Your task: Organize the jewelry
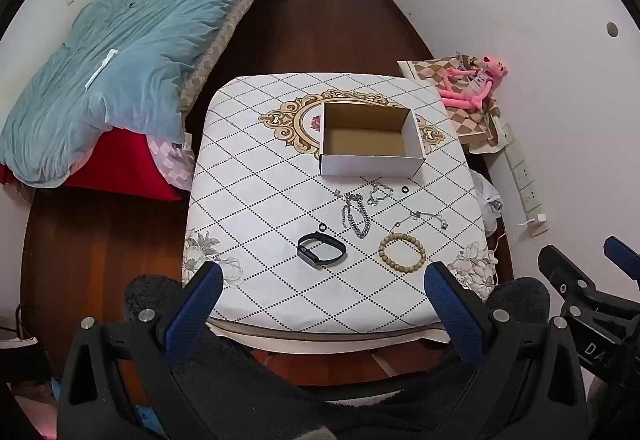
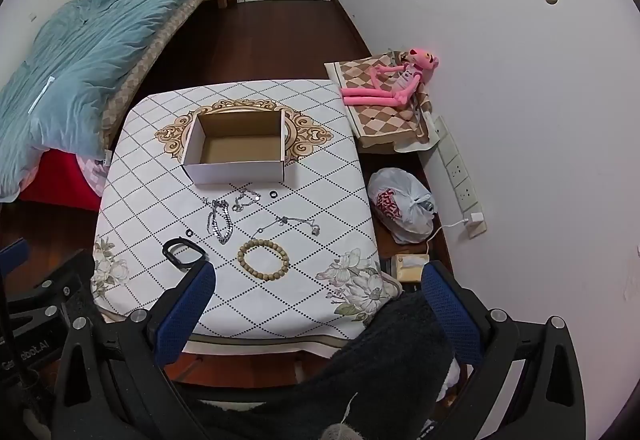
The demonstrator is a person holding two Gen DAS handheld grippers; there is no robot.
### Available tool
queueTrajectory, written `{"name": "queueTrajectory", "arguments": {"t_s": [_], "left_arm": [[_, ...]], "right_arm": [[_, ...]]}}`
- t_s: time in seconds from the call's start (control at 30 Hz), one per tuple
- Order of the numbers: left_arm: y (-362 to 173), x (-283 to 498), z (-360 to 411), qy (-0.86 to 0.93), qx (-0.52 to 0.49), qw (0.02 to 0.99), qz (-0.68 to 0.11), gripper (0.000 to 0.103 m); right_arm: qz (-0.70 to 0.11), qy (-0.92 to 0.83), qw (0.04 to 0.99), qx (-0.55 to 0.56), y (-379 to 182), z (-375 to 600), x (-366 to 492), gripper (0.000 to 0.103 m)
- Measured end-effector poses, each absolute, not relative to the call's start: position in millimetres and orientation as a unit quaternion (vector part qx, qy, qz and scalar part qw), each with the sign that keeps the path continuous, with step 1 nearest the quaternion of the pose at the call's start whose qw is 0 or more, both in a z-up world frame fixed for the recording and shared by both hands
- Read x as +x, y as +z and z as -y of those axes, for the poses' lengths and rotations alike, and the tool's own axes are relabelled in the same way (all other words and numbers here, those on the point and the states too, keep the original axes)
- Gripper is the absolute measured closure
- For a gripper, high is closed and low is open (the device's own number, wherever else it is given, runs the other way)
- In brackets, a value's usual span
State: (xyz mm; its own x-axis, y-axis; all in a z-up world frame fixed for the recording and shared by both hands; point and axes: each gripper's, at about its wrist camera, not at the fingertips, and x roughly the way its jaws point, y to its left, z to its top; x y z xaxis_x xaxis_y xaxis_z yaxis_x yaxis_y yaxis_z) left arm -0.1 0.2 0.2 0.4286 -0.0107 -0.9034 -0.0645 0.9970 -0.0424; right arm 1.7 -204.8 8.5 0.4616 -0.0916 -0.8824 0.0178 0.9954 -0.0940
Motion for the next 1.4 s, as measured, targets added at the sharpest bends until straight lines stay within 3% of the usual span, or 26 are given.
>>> {"name": "queueTrajectory", "arguments": {"t_s": [1.4], "left_arm": [[16.1, -5.6, 3.9, 0.011, -0.030, 0.854, -0.519, 0.000]], "right_arm": [[-0.502, -0.034, 0.864, -0.031, 23.5, 208.6, -3.5, 0.000]]}}
